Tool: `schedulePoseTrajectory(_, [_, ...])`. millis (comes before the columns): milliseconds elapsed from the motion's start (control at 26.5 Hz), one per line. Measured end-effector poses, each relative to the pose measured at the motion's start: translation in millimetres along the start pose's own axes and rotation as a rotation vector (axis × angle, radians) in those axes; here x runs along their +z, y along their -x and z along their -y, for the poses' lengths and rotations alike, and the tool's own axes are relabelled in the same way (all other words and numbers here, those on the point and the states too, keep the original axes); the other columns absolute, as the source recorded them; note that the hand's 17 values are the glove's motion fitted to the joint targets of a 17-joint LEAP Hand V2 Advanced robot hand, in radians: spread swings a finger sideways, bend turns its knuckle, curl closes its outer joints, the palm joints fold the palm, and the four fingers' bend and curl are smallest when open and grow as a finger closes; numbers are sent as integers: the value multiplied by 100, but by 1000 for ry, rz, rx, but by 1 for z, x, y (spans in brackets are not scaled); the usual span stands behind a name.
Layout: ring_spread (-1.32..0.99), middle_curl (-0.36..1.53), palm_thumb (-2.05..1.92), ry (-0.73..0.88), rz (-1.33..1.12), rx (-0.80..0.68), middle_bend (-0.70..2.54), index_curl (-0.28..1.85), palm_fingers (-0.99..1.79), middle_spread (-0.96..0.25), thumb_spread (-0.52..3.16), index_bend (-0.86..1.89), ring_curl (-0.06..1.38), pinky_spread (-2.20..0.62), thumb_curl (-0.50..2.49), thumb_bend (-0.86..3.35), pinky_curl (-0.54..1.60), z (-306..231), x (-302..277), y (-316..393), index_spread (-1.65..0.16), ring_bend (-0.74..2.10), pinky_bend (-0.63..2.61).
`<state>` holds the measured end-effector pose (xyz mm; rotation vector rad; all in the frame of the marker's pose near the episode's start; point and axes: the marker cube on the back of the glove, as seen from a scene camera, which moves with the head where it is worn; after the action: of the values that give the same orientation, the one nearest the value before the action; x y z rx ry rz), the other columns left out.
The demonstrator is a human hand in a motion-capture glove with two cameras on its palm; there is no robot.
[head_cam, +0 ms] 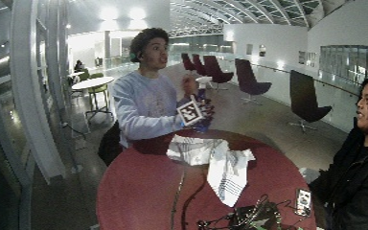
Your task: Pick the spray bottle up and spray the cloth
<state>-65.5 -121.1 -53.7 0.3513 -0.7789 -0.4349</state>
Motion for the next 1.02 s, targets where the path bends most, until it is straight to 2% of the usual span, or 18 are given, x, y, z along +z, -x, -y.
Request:
schedulePoseTrajectory(226, [5, 44, 73, -34, -8, 37, 41, 10, 55, -4, 97, 9, 39, 26, 47, -3, 34, 20, 29, -30, -27, 72, 50])
schedulePoseTrajectory(490, [6, 44, 73, 28, 43, 80, 40, 11, 55, -4, 97, 8, 38, 25, 47, -3, 33, 6, 27, -39, -27, 71, 47])
schedulePoseTrajectory(678, [6, 45, 72, -67, 75, 85, 46, 10, 45, -5, 97, 4, 36, 25, 45, -3, 35, 6, 26, -33, -29, 61, 49])
schedulePoseTrajectory(829, [8, 41, 68, -144, 26, 54, 30, 12, 21, 2, 96, 7, 36, 26, 43, -5, 38, -10, 2, -14, -33, 57, 59])
schedulePoseTrajectory(1018, [7, 40, 70, -142, -230, 104, 33, 11, 34, 2, 97, 10, 33, 25, 41, -2, 36, -55, -56, 1, -35, 58, 57])
